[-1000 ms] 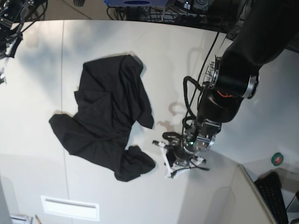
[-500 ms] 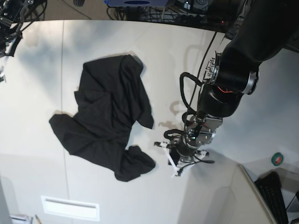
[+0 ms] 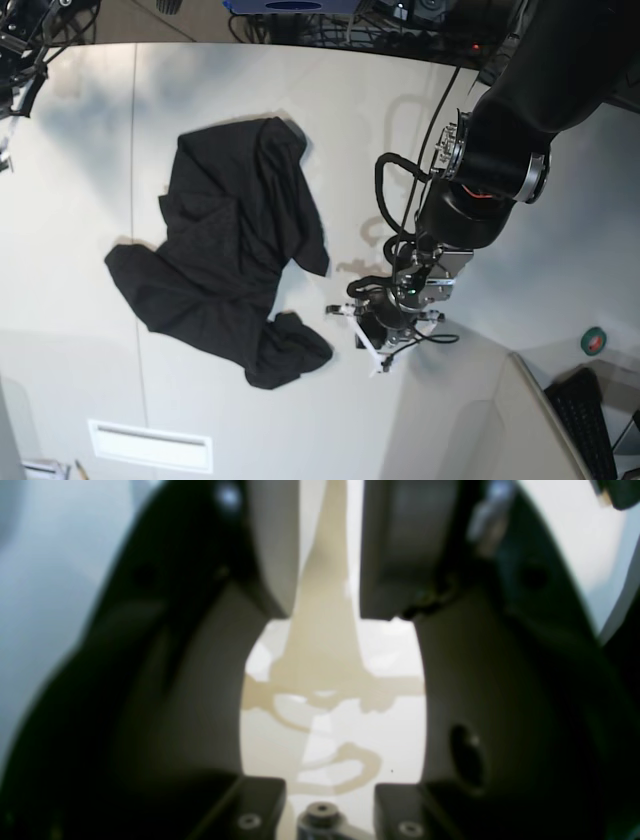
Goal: Layout the t-shirt on the table in an organized manner, then fold the t-shirt properly
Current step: 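Lower the left gripper onto the shirt sleeve and grasp it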
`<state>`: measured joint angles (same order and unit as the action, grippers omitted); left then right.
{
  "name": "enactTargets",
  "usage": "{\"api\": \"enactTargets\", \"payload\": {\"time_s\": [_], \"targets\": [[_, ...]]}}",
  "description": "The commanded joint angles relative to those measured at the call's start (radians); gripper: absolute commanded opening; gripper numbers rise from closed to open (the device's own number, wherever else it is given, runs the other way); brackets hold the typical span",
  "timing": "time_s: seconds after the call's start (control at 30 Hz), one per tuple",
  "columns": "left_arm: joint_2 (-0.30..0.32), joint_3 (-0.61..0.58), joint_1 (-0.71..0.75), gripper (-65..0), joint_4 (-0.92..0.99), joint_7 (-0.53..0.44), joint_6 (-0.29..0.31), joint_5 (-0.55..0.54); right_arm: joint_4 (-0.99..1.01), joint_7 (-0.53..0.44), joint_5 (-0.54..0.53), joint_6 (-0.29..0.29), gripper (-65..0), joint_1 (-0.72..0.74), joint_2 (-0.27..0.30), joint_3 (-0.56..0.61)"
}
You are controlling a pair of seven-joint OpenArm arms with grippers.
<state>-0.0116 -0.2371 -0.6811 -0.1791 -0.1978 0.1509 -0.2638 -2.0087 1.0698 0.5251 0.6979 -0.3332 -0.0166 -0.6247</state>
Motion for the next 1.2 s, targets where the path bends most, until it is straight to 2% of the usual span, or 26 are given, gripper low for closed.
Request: {"api": "enactTargets", "payload": {"time_s": [0.0, 0.1, 0.27, 0.37, 0.5, 0.57, 0.6, 0.7, 0.97, 1.17], "targets": [[-0.015, -0.003, -0.041, -53.2, -0.013, -0.024, -0.001, -0.005, -0.019, -0.006, 0.014, 0.000, -65.0, 0.003, 0.010, -0.004], [-0.037, -0.032, -0.048, -53.2, -0.009, -0.025, -0.001, -0.005, -0.019, -0.006, 0.014, 0.000, -65.0, 0.001, 0.005, -0.004], [-0.074, -0.112, -0.059, -53.2, -0.009, -0.025, -0.064, -0.007, -0.019, -0.003, 0.014, 0.000, -65.0, 0.003, 0.004, -0.004], [-0.092, -0.107, -0.058, -53.2, -0.009, -0.025, -0.099, -0.013, -0.019, -0.006, 0.014, 0.000, -65.0, -0.001, 0.004, -0.019], [-0.093, -0.100, -0.036, -53.2, -0.007, -0.056, -0.113, -0.015, -0.019, -0.004, 0.014, 0.000, -65.0, 0.001, 0.004, -0.063], [-0.090, -0.057, -0.035, -53.2, -0.001, -0.076, -0.173, -0.015, -0.019, -0.006, 0.014, 0.000, -65.0, 0.001, 0.005, -0.096], [-0.090, -0.028, -0.035, -53.0, 0.019, -0.081, -0.184, -0.012, -0.019, -0.006, 0.014, 0.000, -65.0, 0.003, 0.005, -0.119], [-0.090, 0.006, -0.039, -53.0, 0.056, -0.085, -0.184, -0.005, -0.019, -0.006, 0.014, 0.000, -65.0, 0.018, 0.010, -0.211], [-0.093, 0.017, -0.036, -53.3, 0.059, -0.085, -0.184, -0.012, -0.019, -0.007, 0.014, 0.000, -65.0, 0.019, 0.008, -0.335], [-0.095, 0.011, -0.024, -53.3, 0.054, -0.085, -0.184, -0.012, -0.019, -0.007, 0.014, 0.000, -65.0, 0.015, 0.007, -0.369]]}}
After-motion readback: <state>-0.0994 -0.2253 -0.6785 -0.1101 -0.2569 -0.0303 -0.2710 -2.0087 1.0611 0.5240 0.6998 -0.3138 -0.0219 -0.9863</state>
